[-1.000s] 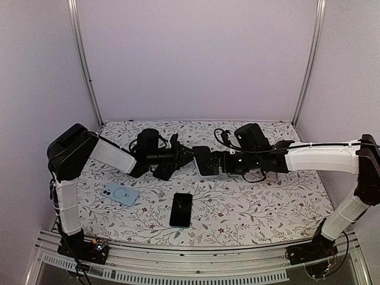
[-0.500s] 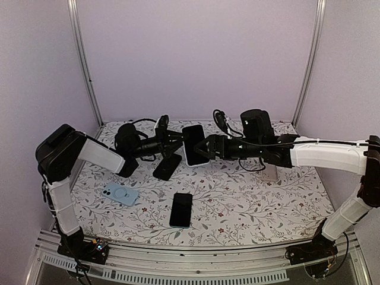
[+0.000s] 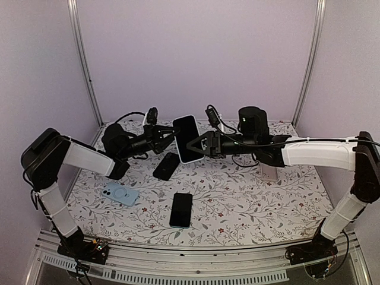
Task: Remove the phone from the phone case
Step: Remove the corner of the phone case from the bottom left corner of the phone case.
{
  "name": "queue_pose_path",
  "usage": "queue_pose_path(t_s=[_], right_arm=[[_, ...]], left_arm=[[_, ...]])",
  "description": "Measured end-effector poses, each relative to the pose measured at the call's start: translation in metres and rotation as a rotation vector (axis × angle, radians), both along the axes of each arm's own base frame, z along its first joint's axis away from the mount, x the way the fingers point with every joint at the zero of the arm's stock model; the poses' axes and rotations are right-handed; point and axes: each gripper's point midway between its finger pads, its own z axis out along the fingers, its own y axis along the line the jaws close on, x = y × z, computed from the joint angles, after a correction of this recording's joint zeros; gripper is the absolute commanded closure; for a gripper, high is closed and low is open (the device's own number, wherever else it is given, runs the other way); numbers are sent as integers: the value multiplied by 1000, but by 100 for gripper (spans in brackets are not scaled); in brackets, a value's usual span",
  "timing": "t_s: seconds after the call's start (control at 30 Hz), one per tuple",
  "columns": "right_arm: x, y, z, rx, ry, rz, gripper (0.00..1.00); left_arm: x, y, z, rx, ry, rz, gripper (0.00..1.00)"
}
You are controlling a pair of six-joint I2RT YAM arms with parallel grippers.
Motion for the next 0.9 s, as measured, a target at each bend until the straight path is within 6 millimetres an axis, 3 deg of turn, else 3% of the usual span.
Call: queue_pose_path(t_s=[0.13, 0.23, 0.37, 0.5, 0.63, 0.77, 0.9], right_arm=[[-3, 4, -2, 19, 30, 28, 80], [-5, 6, 1, 34, 39, 43, 91], [-8, 8, 9, 56, 48, 74, 95], [-10, 11, 6, 54, 62, 101, 95], [-13, 13, 3, 50, 72, 121, 95], [-14, 13, 5, 54, 69, 136, 90], [-14, 12, 13, 73, 31, 159, 74]], left_arm=[[0, 7, 10, 7, -32, 47, 94], [-3, 9, 20, 13, -75, 64, 82], [-5, 11, 27, 29, -114, 74, 70], [-6, 10, 29, 58, -144, 74, 68], [-5, 7, 27, 100, -153, 64, 77], [-7, 5, 26, 123, -155, 41, 100], [-11, 5, 40, 100, -171, 20, 100]])
